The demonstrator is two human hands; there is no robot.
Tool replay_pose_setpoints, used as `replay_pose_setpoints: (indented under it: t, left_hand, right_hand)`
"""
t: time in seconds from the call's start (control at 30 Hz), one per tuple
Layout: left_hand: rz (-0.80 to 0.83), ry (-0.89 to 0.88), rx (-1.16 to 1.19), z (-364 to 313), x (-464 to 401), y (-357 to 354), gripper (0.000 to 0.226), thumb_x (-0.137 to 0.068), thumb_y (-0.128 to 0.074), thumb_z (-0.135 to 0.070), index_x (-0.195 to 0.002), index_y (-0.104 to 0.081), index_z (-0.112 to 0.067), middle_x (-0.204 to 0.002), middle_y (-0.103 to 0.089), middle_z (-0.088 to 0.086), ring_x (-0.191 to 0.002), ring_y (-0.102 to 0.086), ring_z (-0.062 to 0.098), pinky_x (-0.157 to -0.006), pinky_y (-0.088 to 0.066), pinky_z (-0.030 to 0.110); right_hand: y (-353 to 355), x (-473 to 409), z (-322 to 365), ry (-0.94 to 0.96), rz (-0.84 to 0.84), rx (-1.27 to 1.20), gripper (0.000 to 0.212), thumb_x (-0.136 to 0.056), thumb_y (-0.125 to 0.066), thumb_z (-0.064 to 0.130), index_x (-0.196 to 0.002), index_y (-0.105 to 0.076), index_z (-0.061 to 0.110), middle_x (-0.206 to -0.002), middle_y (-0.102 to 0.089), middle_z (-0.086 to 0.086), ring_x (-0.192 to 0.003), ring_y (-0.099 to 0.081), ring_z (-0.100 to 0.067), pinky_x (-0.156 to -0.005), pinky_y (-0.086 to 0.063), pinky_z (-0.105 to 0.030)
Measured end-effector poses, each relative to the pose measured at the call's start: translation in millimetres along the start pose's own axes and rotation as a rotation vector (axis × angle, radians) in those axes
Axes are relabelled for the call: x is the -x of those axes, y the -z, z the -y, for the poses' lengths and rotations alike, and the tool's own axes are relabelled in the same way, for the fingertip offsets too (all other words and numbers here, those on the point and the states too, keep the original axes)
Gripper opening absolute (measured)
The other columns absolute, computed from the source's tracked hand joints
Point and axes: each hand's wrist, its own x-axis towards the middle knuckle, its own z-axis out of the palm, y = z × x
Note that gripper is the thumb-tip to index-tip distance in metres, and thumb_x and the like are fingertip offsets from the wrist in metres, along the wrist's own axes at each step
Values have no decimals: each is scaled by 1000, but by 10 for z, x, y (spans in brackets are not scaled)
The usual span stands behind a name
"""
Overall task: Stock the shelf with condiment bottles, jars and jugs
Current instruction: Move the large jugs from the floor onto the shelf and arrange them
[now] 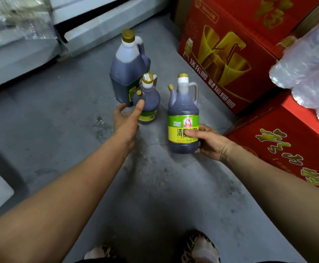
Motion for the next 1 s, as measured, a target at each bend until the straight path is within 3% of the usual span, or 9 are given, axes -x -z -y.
replay_pose_setpoints:
  t: [0.1,0.2,0.33,0.47,0.57,0.73,0.9,1.0]
  left_hand:
    - [87,-82,-37,53,-128,-28,62,-83,-76,-34,-135,-46,-19,-129,-58,4,-101,-61,9,-90,-52,29]
    - [179,-165,-5,103,-255,-94,65,-80,-79,-17,-135,-44,-21,-125,-59,-2,-102,-62,-1,-79,-51,12]
    - [187,-210,-30,161,-382,-141,76,-76,-82,-16,-140,-41,-18,-135,-56,1,-119,-58,13,-94,-49,22]
    - [190,-191,-102,170,-490,-170,82,-69,-87,-24,-140,-47,-11,-133,-60,3,-119,-60,15,-102,-49,34]
    - [186,-176,-115,188,-566,-195,80,-69,-87,-28,-138,-49,-13,-131,-62,2,-118,-61,16,-103,-49,40]
    - [171,-196,-171,208,-652,-181,92,-56,-87,-53,-134,-50,-22,-128,-63,-7,-115,-61,10,-101,-50,39]
    - [202,-200,-149,228,-710,-136,96,-48,-89,-60,-129,-54,-21,-124,-65,-7,-114,-62,10,-100,-50,42]
    - [230,-169,-90,253,-679,-117,92,-53,-86,-60,-127,-56,-15,-122,-67,-1,-113,-63,16,-100,-50,44]
  right_hand:
    - [48,-17,-3,12,-77,-30,47,-71,-77,26,-116,-69,16,-109,-74,-10,-86,-71,-20,-52,-49,-22]
    - [67,-49,-34,8,-113,-46,42,-68,-79,29,-108,-73,20,-105,-75,-8,-84,-72,-18,-54,-51,-22]
    - [85,-107,-78,9,-128,-84,38,-66,-81,31,-103,-76,24,-108,-74,-8,-89,-71,-21,-68,-54,-29]
    - [55,-164,-84,21,-124,-150,53,-69,-79,25,-120,-69,12,-116,-71,-15,-98,-69,-28,-84,-55,-39]
    - [24,-211,-81,27,-103,-193,58,-73,-76,20,-128,-63,5,-122,-67,-19,-105,-67,-32,-93,-54,-43]
    - [-4,-289,-69,34,-91,-257,60,-75,-74,18,-131,-60,3,-124,-66,-20,-103,-68,-30,-87,-57,-40]
    - [48,-374,-62,39,-123,-246,60,-76,-72,20,-132,-59,5,-130,-63,-21,-120,-59,-38,-104,-46,-53]
    - [108,-403,-70,49,-99,-242,61,-77,-74,22,-133,-58,5,-131,-62,-20,-122,-58,-38,-106,-44,-54]
